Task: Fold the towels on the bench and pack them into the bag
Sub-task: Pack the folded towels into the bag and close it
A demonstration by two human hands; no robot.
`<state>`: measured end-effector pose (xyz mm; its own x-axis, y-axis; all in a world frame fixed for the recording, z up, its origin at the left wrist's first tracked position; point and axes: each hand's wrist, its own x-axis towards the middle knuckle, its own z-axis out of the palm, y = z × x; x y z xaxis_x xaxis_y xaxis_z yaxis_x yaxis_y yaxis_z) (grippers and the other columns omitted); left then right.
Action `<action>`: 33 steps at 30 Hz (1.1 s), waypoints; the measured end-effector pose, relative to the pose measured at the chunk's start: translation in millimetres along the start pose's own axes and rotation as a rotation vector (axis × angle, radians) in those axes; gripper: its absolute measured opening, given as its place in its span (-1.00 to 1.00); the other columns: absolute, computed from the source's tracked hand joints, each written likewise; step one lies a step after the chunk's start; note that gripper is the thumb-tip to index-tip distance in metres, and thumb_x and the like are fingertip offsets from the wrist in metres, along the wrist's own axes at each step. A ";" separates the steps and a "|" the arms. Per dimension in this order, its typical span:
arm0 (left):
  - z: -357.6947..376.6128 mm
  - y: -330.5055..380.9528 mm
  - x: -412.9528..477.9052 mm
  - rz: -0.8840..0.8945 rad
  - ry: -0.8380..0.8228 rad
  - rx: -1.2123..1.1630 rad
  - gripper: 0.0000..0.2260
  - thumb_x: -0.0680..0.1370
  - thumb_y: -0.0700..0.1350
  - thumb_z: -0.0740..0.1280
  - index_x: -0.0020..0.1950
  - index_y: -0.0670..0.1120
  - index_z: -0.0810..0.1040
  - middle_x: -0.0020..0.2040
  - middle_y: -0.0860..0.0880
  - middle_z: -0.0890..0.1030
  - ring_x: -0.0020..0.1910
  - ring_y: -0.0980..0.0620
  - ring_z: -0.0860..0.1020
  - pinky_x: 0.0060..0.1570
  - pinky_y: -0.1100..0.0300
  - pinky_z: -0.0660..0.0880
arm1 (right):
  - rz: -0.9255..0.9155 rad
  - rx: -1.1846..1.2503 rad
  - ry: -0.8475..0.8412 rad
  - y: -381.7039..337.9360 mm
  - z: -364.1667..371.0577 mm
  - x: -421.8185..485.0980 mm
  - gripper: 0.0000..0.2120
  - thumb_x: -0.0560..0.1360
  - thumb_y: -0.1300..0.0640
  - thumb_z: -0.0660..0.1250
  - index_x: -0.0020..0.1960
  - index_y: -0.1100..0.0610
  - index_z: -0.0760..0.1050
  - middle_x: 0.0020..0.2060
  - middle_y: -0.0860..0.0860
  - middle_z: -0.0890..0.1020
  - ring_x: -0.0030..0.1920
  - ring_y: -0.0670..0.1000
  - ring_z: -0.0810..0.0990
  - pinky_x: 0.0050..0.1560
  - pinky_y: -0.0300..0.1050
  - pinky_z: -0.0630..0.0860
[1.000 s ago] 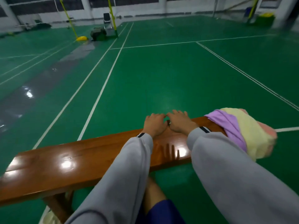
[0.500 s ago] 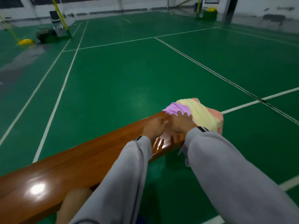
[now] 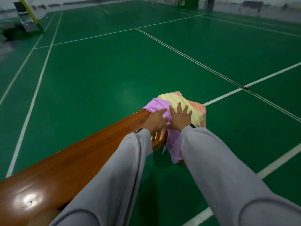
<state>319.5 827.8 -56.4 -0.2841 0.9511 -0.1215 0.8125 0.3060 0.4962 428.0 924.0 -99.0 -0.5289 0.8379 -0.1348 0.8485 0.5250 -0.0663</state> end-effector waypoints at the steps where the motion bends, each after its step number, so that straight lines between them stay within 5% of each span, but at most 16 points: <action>1: 4.5 -3.0 5.5 0.013 -0.017 0.015 -0.56 0.70 -0.04 0.20 0.58 -0.02 0.30 0.29 -0.17 0.61 0.17 -0.13 0.59 0.21 0.06 0.51 | -0.015 -0.019 0.026 3.9 3.6 4.9 -0.03 0.49 -0.36 0.32 0.65 -0.10 -0.19 0.63 0.19 -0.13 0.59 0.40 -0.10 0.51 0.43 0.00; 6: 28.8 -28.0 23.9 -0.112 -0.136 -0.061 -0.29 0.58 0.38 0.21 0.63 0.13 0.08 0.19 -0.15 0.65 0.04 -0.05 0.59 0.05 0.04 0.54 | 0.085 -0.006 0.110 10.1 21.9 34.5 0.10 0.43 -0.45 0.33 0.65 -0.05 -0.26 0.62 0.22 -0.21 0.56 0.48 -0.16 0.44 0.57 -0.03; 9: 47.4 -48.0 39.0 -0.113 -0.139 -0.049 -0.12 0.42 0.62 0.07 0.62 0.21 -0.01 0.10 -0.16 0.68 0.07 -0.12 0.63 0.19 -0.11 0.52 | 0.107 0.079 0.026 17.9 34.1 43.3 0.26 0.29 -0.58 0.30 0.64 -0.03 -0.32 0.59 0.26 -0.29 0.53 0.52 -0.24 0.42 0.61 -0.09; 13: 54.9 -52.4 52.0 -0.131 -0.102 0.125 -0.30 0.49 0.56 -0.03 0.57 0.31 -0.01 0.50 -0.17 0.42 0.45 -0.29 0.38 0.42 -0.37 0.25 | 0.157 0.140 -0.142 25.5 34.1 57.0 0.31 0.19 -0.67 0.27 0.63 -0.09 -0.31 0.59 0.32 -0.23 0.49 0.60 -0.24 0.37 0.66 -0.14; 17: 60.4 -48.6 49.4 -0.097 0.042 0.129 -0.43 0.59 0.43 0.06 0.56 0.27 0.17 0.53 -0.10 0.38 0.51 -0.24 0.29 0.44 -0.43 0.06 | 0.052 -0.002 -0.141 23.8 25.0 62.3 0.29 0.15 -0.70 0.22 0.63 -0.05 -0.14 0.57 0.33 0.01 0.51 0.55 -0.01 0.40 0.55 0.08; 24: 51.6 -64.7 33.8 -0.104 0.113 0.006 -0.53 0.68 0.23 0.03 0.57 0.16 0.21 0.41 -0.10 0.51 0.41 -0.20 0.43 0.43 -0.34 0.22 | -0.097 -0.100 0.017 -11.5 26.8 44.4 -0.09 0.36 -0.53 0.21 0.50 0.01 0.16 0.31 0.27 0.37 0.28 0.35 0.40 0.24 0.26 0.40; 30: 19.9 -99.8 5.7 -0.284 0.201 -0.038 -0.51 0.66 0.27 -0.01 0.51 0.09 0.32 0.29 -0.29 0.57 0.25 -0.34 0.53 0.29 -0.18 0.43 | -0.297 -0.162 0.023 -108.1 30.2 -2.7 -0.46 0.63 -0.02 0.14 0.54 0.15 0.15 0.34 0.22 0.36 0.27 0.24 0.39 0.27 0.09 0.37; 33: 0.4 -131.1 -24.5 -0.379 0.223 -0.075 -0.54 0.63 0.20 0.16 0.45 0.00 0.35 0.26 -0.35 0.57 0.20 -0.38 0.54 0.20 -0.10 0.50 | -0.387 -0.164 0.043 -155.4 31.3 -36.0 -0.45 0.63 -0.13 0.14 0.51 0.15 0.25 0.30 0.16 0.42 0.20 0.17 0.40 0.21 0.05 0.37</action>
<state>220.1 764.5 -118.8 -0.6643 0.7375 -0.1220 0.5931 0.6193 0.5145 315.6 807.6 -114.9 -0.8112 0.5780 -0.0889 0.5754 0.8160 0.0547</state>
